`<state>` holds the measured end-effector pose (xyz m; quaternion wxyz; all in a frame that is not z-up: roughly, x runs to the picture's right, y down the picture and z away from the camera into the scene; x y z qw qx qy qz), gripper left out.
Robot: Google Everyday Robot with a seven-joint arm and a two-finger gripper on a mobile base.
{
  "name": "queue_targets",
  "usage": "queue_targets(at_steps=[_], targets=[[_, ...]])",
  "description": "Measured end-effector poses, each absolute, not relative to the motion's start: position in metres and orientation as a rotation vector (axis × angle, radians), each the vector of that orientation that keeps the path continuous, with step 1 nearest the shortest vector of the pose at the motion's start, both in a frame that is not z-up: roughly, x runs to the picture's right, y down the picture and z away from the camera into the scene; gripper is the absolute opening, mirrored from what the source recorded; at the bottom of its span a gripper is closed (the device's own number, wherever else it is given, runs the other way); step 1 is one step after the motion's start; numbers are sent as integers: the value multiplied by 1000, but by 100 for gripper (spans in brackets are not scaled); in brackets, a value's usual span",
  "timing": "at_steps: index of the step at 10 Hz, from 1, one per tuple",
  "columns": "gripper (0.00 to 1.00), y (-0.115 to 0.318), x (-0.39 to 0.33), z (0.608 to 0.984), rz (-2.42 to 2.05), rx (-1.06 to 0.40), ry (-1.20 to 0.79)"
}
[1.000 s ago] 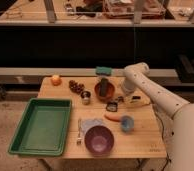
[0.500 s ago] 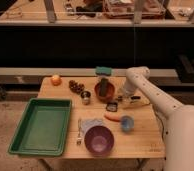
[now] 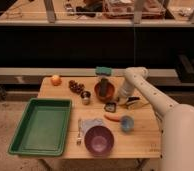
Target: Place brush in red bowl
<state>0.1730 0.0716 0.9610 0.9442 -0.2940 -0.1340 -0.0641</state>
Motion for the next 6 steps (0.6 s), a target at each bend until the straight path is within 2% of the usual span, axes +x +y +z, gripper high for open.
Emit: queue_targets(at_steps=[3, 6], targets=[[0, 61, 195, 956, -87, -574, -262], [0, 22, 238, 920, -35, -487, -227]])
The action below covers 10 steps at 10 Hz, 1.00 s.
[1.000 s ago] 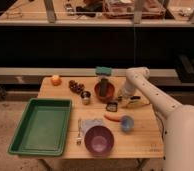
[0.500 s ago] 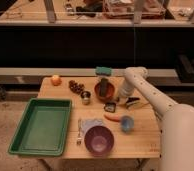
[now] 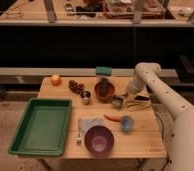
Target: Place brush in red bowl
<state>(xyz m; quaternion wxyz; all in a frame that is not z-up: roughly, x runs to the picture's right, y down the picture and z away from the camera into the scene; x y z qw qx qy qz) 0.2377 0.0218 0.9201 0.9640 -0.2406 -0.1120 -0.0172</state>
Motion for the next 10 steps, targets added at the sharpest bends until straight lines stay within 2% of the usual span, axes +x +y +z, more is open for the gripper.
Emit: queue_targets(at_steps=[3, 10], targets=[[0, -12, 246, 899, -36, -412, -195], [0, -66, 179, 903, -133, -325, -164]])
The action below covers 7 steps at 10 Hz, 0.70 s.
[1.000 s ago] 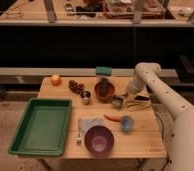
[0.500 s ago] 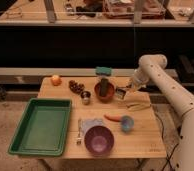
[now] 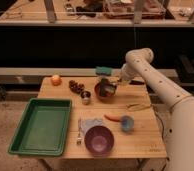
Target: Place brush in red bowl
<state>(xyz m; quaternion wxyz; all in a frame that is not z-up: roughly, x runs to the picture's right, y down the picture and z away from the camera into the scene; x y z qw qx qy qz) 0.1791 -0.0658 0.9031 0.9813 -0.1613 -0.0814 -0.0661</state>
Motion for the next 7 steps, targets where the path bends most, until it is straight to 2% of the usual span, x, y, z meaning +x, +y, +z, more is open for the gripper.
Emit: queue_targets(at_steps=[3, 4, 5, 6, 7], targets=[[0, -72, 155, 910, -167, -323, -165], [3, -71, 154, 912, -171, -325, -162], [9, -72, 151, 914, -173, -326, -160], [21, -72, 146, 917, -174, -328, -157], [29, -72, 144, 919, -169, -329, -158]])
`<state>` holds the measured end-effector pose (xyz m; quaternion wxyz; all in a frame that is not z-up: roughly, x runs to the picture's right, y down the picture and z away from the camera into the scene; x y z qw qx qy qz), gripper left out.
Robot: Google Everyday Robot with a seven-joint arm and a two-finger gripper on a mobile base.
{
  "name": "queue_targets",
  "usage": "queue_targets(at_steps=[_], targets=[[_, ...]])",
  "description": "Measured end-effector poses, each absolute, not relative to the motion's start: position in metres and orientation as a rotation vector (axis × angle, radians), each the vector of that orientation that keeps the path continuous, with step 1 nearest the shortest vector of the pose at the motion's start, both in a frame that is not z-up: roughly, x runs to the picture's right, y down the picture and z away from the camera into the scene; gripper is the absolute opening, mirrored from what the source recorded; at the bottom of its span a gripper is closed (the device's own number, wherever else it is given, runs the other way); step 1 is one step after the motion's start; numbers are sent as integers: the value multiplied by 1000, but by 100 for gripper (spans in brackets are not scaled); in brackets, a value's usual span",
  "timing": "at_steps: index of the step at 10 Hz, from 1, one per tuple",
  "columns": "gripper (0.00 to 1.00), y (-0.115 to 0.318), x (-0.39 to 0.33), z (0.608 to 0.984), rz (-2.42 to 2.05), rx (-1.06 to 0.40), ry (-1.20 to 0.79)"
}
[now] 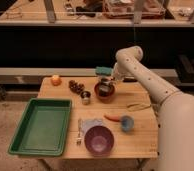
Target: Place brush in red bowl
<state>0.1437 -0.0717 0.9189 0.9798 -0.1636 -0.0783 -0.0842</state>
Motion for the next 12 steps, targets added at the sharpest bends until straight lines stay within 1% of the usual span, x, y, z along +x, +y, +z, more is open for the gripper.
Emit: queue_targets(at_steps=[2, 4, 5, 6, 10, 12], targets=[[49, -71, 148, 923, -163, -333, -143], [72, -70, 143, 928, -163, -340, -141], [77, -69, 143, 929, -162, -343, -141], [80, -68, 144, 931, -160, -346, -139], [80, -68, 141, 929, -167, -346, -142], [80, -70, 141, 925, -162, -322, -161]])
